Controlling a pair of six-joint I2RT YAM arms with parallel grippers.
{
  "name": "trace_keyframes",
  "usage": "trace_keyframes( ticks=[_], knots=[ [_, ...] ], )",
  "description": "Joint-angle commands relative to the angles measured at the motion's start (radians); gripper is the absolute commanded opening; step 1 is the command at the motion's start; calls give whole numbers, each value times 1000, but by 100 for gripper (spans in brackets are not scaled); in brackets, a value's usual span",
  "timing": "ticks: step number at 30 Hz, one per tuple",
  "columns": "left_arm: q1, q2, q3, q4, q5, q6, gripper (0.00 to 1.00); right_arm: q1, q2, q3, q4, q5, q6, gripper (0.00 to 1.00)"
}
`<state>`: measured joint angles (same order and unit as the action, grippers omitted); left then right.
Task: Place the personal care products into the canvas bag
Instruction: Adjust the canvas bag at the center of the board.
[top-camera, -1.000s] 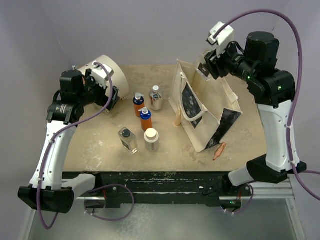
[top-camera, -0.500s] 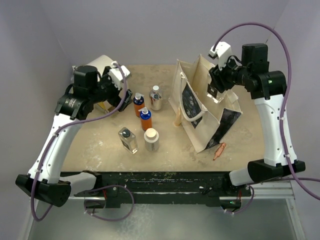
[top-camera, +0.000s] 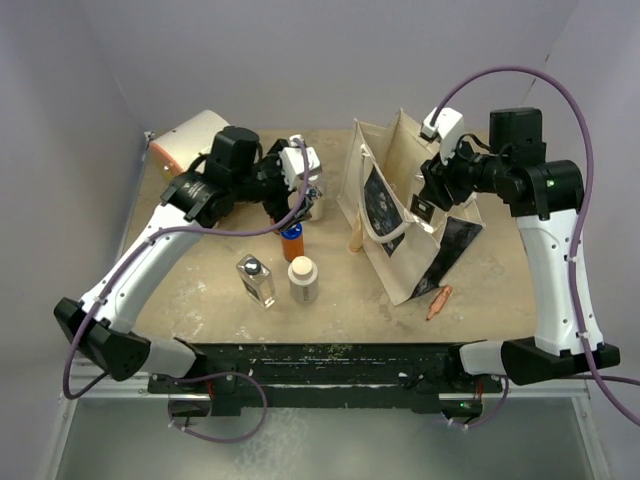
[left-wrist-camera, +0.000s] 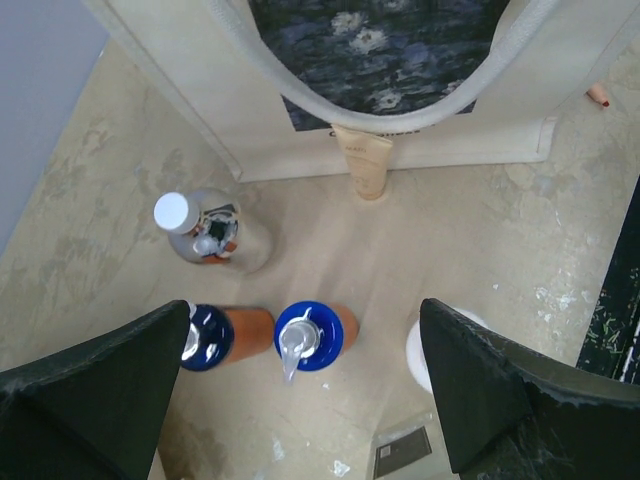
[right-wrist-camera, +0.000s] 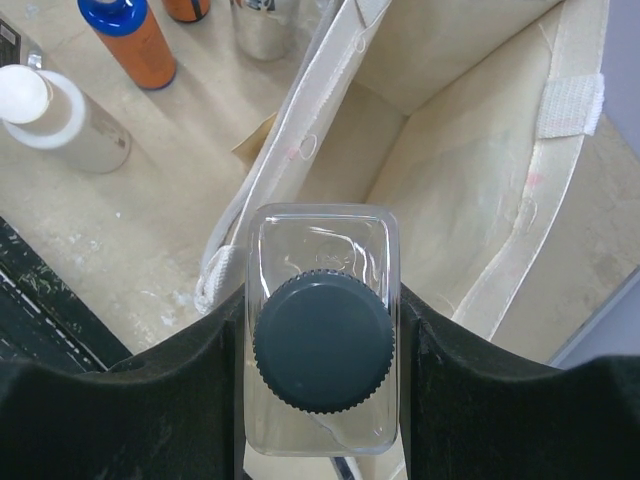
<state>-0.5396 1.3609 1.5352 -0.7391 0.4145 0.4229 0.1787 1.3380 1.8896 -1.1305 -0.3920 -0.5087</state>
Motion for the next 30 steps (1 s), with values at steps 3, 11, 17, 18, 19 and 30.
trace_keyframes(
  ticks=[3,11,17,18,19,30],
  knots=[
    [-61,115,87,126,10,-43,99,-17,-54,-42,122,-62,-14,0],
    [-103,300,172,354,-23,-254,97,-51,-80,-100,141,-145,0,0],
    [-108,489,313,455,-16,-362,89,-82,-115,-162,160,-191,13,0],
    [-108,521,341,461,-12,-379,88,-86,-121,-167,157,-194,16,0],
    [-110,551,371,460,-4,-394,87,-89,-126,-173,156,-199,16,0],
    [-146,814,690,408,122,-449,79,-107,-167,-211,132,-349,9,0]
  ],
)
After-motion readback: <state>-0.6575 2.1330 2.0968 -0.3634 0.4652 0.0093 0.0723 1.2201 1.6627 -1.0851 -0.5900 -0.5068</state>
